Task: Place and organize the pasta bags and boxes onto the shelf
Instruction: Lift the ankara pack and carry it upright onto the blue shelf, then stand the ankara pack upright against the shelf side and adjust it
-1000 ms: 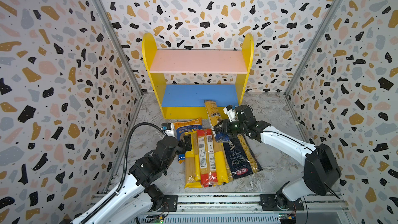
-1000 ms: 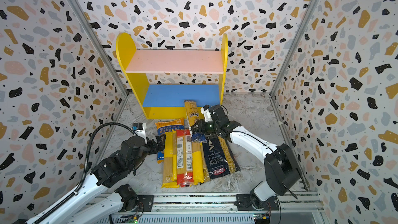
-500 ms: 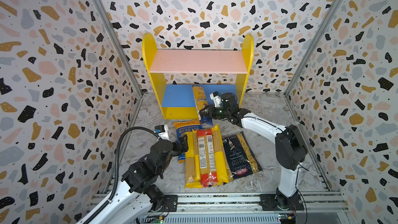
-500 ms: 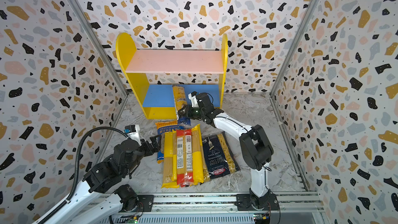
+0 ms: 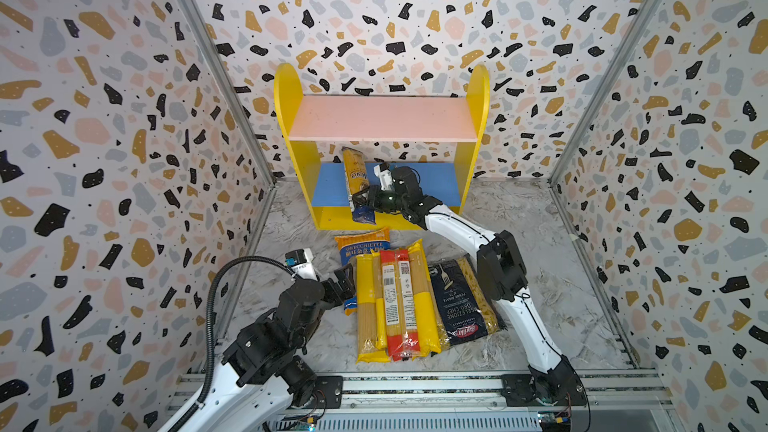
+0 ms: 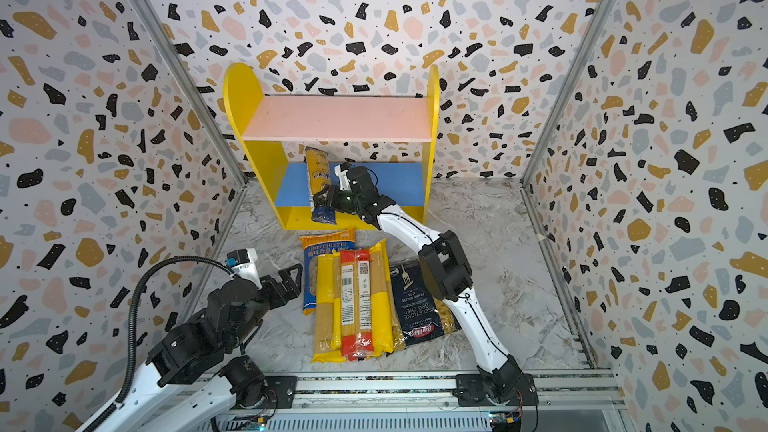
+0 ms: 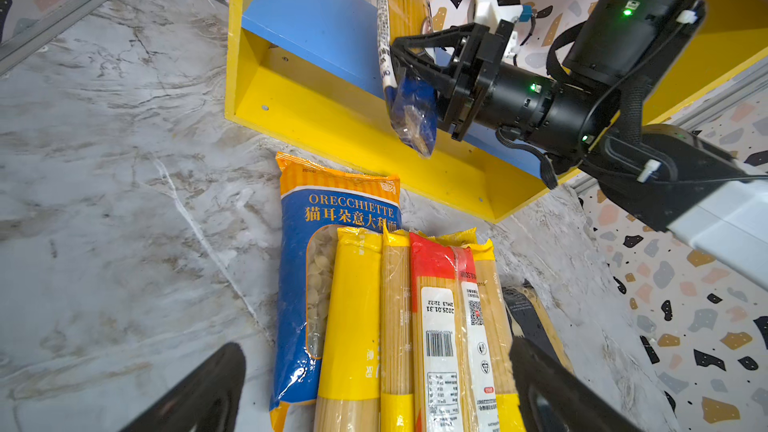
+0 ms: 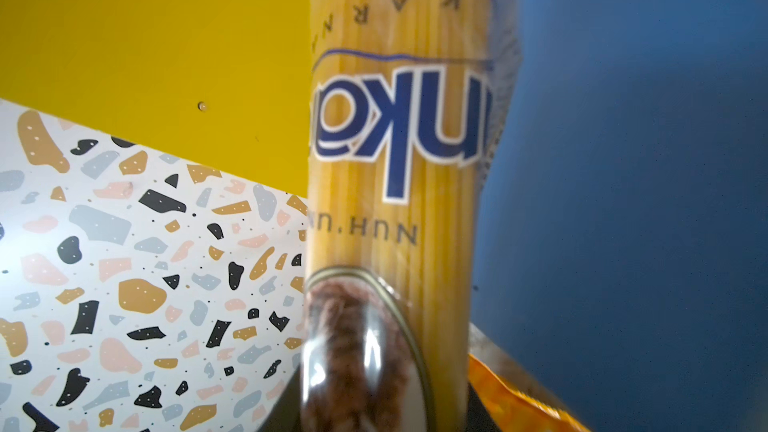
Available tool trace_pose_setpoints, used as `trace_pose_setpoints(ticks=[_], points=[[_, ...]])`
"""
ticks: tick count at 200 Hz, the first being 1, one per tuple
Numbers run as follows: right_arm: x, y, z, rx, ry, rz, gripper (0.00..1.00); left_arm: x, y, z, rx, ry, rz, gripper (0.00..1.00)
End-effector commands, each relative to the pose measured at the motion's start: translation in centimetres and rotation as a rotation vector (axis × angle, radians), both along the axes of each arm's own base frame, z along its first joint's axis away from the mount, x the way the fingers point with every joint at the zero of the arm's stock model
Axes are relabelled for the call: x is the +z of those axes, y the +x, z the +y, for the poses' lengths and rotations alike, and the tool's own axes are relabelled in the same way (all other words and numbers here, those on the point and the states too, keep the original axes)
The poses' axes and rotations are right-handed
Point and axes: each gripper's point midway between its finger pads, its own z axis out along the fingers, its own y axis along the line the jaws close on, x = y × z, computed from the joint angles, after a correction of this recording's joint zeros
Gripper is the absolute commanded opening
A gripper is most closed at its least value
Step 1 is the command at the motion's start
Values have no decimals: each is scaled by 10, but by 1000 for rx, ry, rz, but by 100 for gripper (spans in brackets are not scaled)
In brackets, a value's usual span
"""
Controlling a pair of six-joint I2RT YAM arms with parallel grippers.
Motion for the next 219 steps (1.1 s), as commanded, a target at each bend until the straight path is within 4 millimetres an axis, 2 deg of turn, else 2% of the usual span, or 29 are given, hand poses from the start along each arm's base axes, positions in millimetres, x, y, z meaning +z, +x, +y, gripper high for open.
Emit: trace_pose_setpoints(ticks=[1,57,85,134,185,219], points=[[127,-2,2,-16,227,-220,11,-4,-3,6,27,-6,7,99],[123,13,8,-69,282,-228,11,-7,-6,10,34,3,13,100],[123,16,8,-87,287,-239,12,-5,-5,11,40,11,6,100],[112,25,4,-110,262,-219,15,-3,-2,9,37,14,3,99],[105,26,3,-117,243,-197,27,-1,-2,8,36,9,-1,100],[99,28,1,-134,222,-176,29,-1,-2,9,37,9,-2,99]])
